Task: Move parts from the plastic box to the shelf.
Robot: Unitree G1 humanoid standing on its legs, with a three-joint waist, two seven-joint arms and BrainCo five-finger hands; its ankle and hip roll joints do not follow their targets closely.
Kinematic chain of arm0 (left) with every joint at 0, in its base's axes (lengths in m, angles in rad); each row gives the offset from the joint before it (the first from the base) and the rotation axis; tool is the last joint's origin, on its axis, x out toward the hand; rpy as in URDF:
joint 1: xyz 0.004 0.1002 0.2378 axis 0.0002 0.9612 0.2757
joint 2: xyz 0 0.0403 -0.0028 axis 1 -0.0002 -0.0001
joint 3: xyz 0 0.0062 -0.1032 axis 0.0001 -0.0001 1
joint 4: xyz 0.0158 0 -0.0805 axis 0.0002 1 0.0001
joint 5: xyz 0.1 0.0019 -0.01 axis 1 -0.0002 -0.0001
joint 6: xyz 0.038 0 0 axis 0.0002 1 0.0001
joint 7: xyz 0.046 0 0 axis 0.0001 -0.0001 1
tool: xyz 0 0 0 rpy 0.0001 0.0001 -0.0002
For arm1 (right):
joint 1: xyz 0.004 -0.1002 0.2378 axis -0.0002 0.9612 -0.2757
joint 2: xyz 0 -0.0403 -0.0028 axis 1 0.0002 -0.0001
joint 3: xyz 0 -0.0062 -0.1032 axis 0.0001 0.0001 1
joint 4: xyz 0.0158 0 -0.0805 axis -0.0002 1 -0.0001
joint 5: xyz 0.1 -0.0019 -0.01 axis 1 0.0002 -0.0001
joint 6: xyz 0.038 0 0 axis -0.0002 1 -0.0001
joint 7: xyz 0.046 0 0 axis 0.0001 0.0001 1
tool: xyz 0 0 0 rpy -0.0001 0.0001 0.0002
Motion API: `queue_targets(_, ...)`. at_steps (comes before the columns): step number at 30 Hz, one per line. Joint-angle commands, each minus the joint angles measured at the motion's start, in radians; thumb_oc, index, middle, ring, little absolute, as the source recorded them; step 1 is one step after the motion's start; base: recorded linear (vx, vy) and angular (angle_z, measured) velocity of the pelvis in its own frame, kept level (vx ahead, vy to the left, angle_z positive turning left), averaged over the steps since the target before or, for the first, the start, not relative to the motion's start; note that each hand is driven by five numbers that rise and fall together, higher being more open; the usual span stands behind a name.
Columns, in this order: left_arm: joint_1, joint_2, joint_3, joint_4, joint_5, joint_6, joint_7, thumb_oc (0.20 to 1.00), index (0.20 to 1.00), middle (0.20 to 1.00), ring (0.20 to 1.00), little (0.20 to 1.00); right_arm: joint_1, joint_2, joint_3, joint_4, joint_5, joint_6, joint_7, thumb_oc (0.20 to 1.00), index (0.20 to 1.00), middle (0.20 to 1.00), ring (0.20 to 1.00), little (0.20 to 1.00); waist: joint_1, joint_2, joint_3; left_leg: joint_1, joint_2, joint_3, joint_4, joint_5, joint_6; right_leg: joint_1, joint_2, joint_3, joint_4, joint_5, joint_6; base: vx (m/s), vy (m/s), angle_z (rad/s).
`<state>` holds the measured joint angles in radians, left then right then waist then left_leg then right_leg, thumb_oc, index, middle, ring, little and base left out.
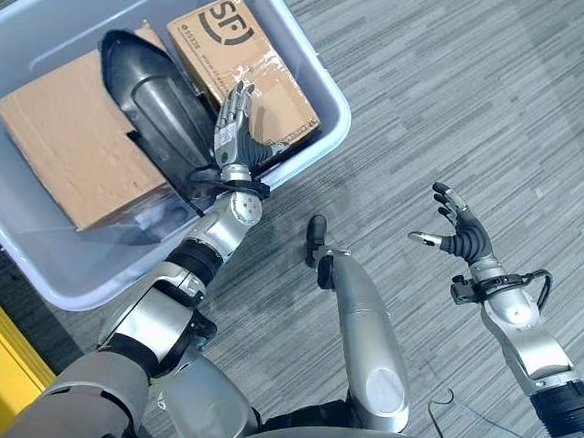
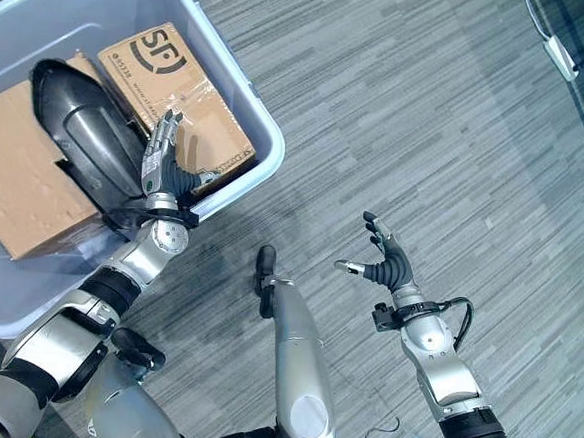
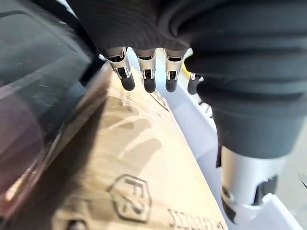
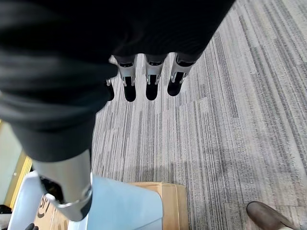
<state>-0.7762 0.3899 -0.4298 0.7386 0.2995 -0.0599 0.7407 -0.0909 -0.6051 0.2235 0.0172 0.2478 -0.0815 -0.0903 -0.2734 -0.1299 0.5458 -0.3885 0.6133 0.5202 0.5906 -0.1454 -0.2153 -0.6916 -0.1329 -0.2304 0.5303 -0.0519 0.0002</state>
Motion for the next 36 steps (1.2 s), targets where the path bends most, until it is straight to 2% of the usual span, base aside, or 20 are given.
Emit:
queue_targets(1, -0.011, 0.059, -0.025, -0.027, 0.039, -0.022, 0.045, 1.0, 1.0, 1.0, 1.0, 1.0, -0.019, 0.004, -0.026, -0.043, 0.008, -0.031, 0.01, 1.0, 1.0, 1.0, 1.0, 1.0, 0.023, -0.053, -0.026, -0.14, 0.04, -0.034, 0.079, 0.047, -0.017, 0.033, -0.126, 0.004, -0.005, -0.046, 0.169, -0.02, 0.009, -0.08)
queue_targets(3, -0.007, 0.063, -0.022, -0.025, 0.076, -0.029, 0.123, 1.0, 1.0, 1.0, 1.0, 1.0, -0.018, 0.004, -0.018, -0.037, 0.004, -0.05, 0.011, 1.0, 1.0, 1.0, 1.0, 1.0, 0.024, -0.047, -0.026, -0.136, 0.035, -0.032, 0.073, 0.051, -0.018, 0.031, -0.127, 0.007, -0.005, -0.047, 0.167, -0.02, 0.0, -0.08)
queue_targets(4, -0.002, 0.067, -0.015, -0.028, 0.11, -0.055, 0.198, 1.0, 1.0, 1.0, 1.0, 1.0, -0.016, 0.003, -0.015, -0.038, 0.004, -0.058, 0.007, 1.0, 1.0, 1.0, 1.0, 1.0, 0.025, -0.044, -0.026, -0.133, 0.032, -0.032, 0.071, 0.051, -0.018, 0.032, -0.13, 0.007, -0.007, -0.047, 0.166, -0.03, -0.02, -0.05)
queue_targets(5, 0.001, 0.07, -0.011, -0.035, 0.113, -0.07, 0.227, 1.0, 1.0, 1.0, 1.0, 1.0, -0.016, 0.003, -0.014, -0.039, 0.006, -0.057, 0.006, 1.0, 1.0, 1.0, 1.0, 1.0, 0.027, -0.043, -0.026, -0.13, 0.03, -0.033, 0.068, 0.05, -0.017, 0.034, -0.132, 0.006, -0.008, -0.046, 0.166, -0.03, -0.034, -0.01)
queue_targets(7, 0.027, 0.082, 0.031, -0.086, 0.127, -0.181, 0.399, 1.0, 1.0, 1.0, 1.0, 1.0, -0.007, 0.006, -0.001, -0.031, 0.002, -0.071, -0.011, 1.0, 1.0, 1.0, 1.0, 1.0, 0.041, -0.033, -0.026, -0.12, 0.016, -0.037, 0.055, 0.053, -0.017, 0.041, -0.138, 0.003, -0.012, -0.048, 0.164, -0.03, -0.045, 0.08)
queue_targets(8, 0.055, 0.082, 0.074, -0.132, 0.128, -0.257, 0.506, 1.0, 1.0, 1.0, 1.0, 1.0, 0.002, 0.015, 0.002, -0.028, -0.009, -0.086, -0.024, 1.0, 1.0, 1.0, 1.0, 1.0, 0.053, -0.029, -0.026, -0.119, 0.005, -0.047, 0.05, 0.054, -0.016, 0.047, -0.139, 0.0, -0.014, -0.051, 0.163, -0.04, -0.071, 0.07)
queue_targets(10, 0.106, 0.058, 0.161, -0.198, 0.093, -0.357, 0.624, 1.0, 1.0, 1.0, 1.0, 1.0, 0.016, 0.036, 0.005, -0.017, -0.014, -0.101, -0.047, 1.0, 1.0, 1.0, 1.0, 1.0, 0.074, -0.024, -0.026, -0.113, -0.011, -0.066, 0.035, 0.058, -0.017, 0.063, -0.144, -0.009, -0.026, -0.052, 0.166, -0.05, -0.165, 0.22)
queue_targets(11, 0.191, 0.007, 0.227, -0.268, 0.083, -0.417, 0.62, 1.0, 1.0, 1.0, 1.0, 1.0, 0.034, 0.069, -0.003, -0.005, 0.027, -0.125, -0.06, 1.0, 1.0, 1.0, 1.0, 1.0, 0.097, -0.027, -0.026, -0.105, -0.024, -0.087, 0.02, 0.057, -0.017, 0.096, -0.143, -0.026, -0.051, -0.053, 0.168, -0.05, -0.291, 0.34)
queue_targets(14, 0.333, -0.045, 0.249, -0.315, -0.076, -0.418, 0.545, 1.0, 1.0, 1.0, 1.0, 1.0, 0.062, 0.107, 0.005, -0.042, 0.008, -0.139, -0.09, 1.0, 1.0, 1.0, 1.0, 1.0, 0.133, -0.037, -0.026, -0.066, -0.021, -0.093, -0.011, 0.077, -0.023, 0.15, -0.146, -0.063, -0.081, -0.047, 0.167, -0.02, -0.211, 0.45)
queue_targets(16, 0.424, -0.084, 0.263, -0.297, -0.147, -0.454, 0.574, 1.0, 1.0, 1.0, 1.0, 1.0, 0.08, 0.103, 0.014, -0.044, 0.009, -0.145, -0.108, 1.0, 1.0, 1.0, 1.0, 1.0, 0.156, -0.044, -0.026, -0.039, -0.011, -0.101, -0.025, 0.094, -0.023, 0.195, -0.142, -0.08, -0.106, -0.045, 0.159, 0.04, -0.18, 0.11)
queue_targets(17, 0.432, -0.094, 0.274, -0.276, -0.173, -0.446, 0.628, 1.0, 1.0, 1.0, 1.0, 1.0, 0.075, 0.101, 0.017, -0.022, -0.005, -0.152, -0.133, 1.0, 1.0, 1.0, 1.0, 1.0, 0.162, -0.043, -0.026, -0.029, -0.009, -0.103, -0.033, 0.101, -0.025, 0.213, -0.138, -0.086, -0.118, -0.043, 0.156, 0.05, -0.133, -0.08)
queue_targets(18, 0.432, -0.095, 0.283, -0.263, -0.216, -0.443, 0.609, 1.0, 1.0, 1.0, 1.0, 1.0, 0.072, 0.102, 0.018, -0.008, -0.001, -0.156, -0.139, 1.0, 1.0, 1.0, 1.0, 1.0, 0.164, -0.043, -0.026, -0.025, -0.008, -0.104, -0.035, 0.106, -0.026, 0.22, -0.134, -0.089, -0.123, -0.044, 0.155, 0.07, -0.202, -0.05)
queue_targets(19, 0.409, -0.095, 0.295, -0.216, -0.265, -0.429, 0.518, 1.0, 1.0, 1.0, 1.0, 1.0, 0.066, 0.108, 0.031, 0.004, 0.005, -0.161, -0.152, 1.0, 1.0, 1.0, 1.0, 1.0, 0.164, -0.056, -0.026, -0.03, 0.01, -0.105, -0.031, 0.117, -0.029, 0.221, -0.13, -0.097, -0.12, -0.042, 0.155, 0.05, -0.166, -0.03)
queue_targets(20, 0.405, -0.094, 0.293, -0.216, -0.269, -0.425, 0.51, 1.0, 1.0, 1.0, 1.0, 1.0, 0.066, 0.108, 0.032, 0.003, 0.007, -0.159, -0.153, 1.0, 1.0, 1.0, 1.0, 1.0, 0.163, -0.058, -0.026, -0.031, 0.012, -0.105, -0.031, 0.117, -0.03, 0.221, -0.129, -0.099, -0.121, -0.041, 0.155, 0.04, -0.172, -0.01)
queue_targets(21, 0.385, -0.099, 0.277, -0.213, -0.343, -0.405, 0.456, 1.0, 1.0, 1.0, 1.0, 1.0, 0.062, 0.104, 0.039, 0.007, 0.007, -0.15, -0.168, 1.0, 1.0, 1.0, 1.0, 1.0, 0.159, -0.061, -0.026, -0.031, 0.019, -0.101, -0.032, 0.122, -0.031, 0.223, -0.125, -0.105, -0.126, -0.039, 0.154, 0.02, -0.049, 0.04)
queue_targets(22, 0.358, -0.109, 0.264, -0.194, -0.315, -0.382, 0.497, 1.0, 1.0, 1.0, 1.0, 1.0, 0.05, 0.104, 0.043, 0.014, -0.008, -0.141, -0.188, 1.0, 1.0, 1.0, 1.0, 1.0, 0.151, -0.062, -0.026, -0.03, 0.024, -0.096, -0.034, 0.13, -0.033, 0.218, -0.12, -0.104, -0.126, -0.038, 0.153, 0.02, -0.04, 0.02)
queue_targets(27, 0.298, -0.093, 0.256, -0.186, -0.243, -0.382, 0.586, 1.0, 1.0, 1.0, 1.0, 1.0, 0.045, 0.094, 0.051, 0.018, 0.002, -0.132, -0.192, 1.0, 1.0, 1.0, 1.0, 1.0, 0.133, -0.069, -0.026, -0.026, 0.035, -0.082, -0.03, 0.132, -0.034, 0.211, -0.116, -0.097, -0.12, -0.038, 0.153, 0.01, -0.001, 0.0)
queue_targets(33, 0.249, -0.075, 0.268, -0.175, -0.231, -0.381, 0.566, 1.0, 1.0, 1.0, 1.0, 1.0, 0.044, 0.089, 0.061, 0.012, -0.005, -0.113, -0.171, 1.0, 1.0, 1.0, 1.0, 1.0, 0.115, -0.067, -0.026, -0.031, 0.05, -0.075, -0.011, 0.137, -0.037, 0.196, -0.113, -0.085, -0.105, -0.045, 0.149, 0.01, 0.022, -0.04)
queue_targets(36, 0.214, -0.073, 0.271, -0.142, -0.315, -0.336, 0.544, 1.0, 1.0, 1.0, 1.0, 1.0, 0.037, 0.084, 0.059, 0.01, -0.01, -0.116, -0.156, 1.0, 1.0, 1.0, 1.0, 1.0, 0.106, -0.065, -0.026, -0.039, 0.056, -0.074, 0.001, 0.132, -0.036, 0.182, -0.115, -0.078, -0.088, -0.051, 0.15, 0.03, 0.034, -0.04)
